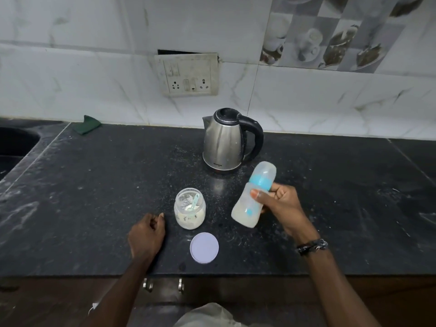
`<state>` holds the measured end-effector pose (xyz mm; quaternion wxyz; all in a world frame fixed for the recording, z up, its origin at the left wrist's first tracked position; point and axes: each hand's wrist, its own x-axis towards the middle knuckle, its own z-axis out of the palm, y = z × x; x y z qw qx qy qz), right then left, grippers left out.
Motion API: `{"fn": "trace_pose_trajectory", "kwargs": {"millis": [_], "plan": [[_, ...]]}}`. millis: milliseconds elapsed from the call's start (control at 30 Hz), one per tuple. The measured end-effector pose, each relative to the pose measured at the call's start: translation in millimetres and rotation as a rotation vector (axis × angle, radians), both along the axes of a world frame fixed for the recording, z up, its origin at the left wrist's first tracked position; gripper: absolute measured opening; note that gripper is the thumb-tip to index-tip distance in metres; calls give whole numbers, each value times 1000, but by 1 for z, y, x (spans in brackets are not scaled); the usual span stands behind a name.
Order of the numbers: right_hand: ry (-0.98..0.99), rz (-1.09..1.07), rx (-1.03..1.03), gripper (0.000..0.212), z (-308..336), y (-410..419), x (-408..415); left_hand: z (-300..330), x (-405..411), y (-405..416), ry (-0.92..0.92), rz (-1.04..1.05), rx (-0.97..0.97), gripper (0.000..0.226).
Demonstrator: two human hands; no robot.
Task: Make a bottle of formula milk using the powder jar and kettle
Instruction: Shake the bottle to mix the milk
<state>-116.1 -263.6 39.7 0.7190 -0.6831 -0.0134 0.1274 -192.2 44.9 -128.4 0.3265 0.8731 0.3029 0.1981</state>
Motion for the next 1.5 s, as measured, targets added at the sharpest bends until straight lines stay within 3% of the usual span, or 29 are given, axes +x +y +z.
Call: {"fn": "trace_pose_trajectory", "kwargs": {"millis": [100,233,367,500,633,767,900,1033,1167,1267,1333,1433,1500], "plan": [[27,-214,205,44,0,2,4,-2,1,1,6,0,-6,35],[34,4,4,36,-1,2,2,-2,0,1,-2,8,-5,36],[29,-142,180,38,-3,2,4,-4,1,2,7,3,-4,36],[-15,32,-75,29,-6,4,4,-4,1,2,3,7,-15,35],[-51,-116,58,51,-6,3,4,-5,2,2,2,1,-4,35],[-93,38,-229,40,-7,1,7,-4,1,1,-2,8,1,34],[-112,-139,-31,26,-5,-3,5,-3,2,0,7,3,-4,34],[-123,3,-321,38,-6,-6,11,-2,0,0,1,7,-1,34],[-129,-112,-201,23,-7,-7,14,0,1,-1,-2,11,-13,33],[-117,21,-391,36,-9,-6,18,0,0,-2,-4,17,-7,33],[-114,62,-350,34,-16,-5,19,1,0,-1,-5,14,-7,33],[-137,-117,-305,26,-19,1,20,1,0,-1,3,6,-16,34],[-81,-52,-400,34,-19,5,21,1,0,-1,-1,9,-12,34]]}}
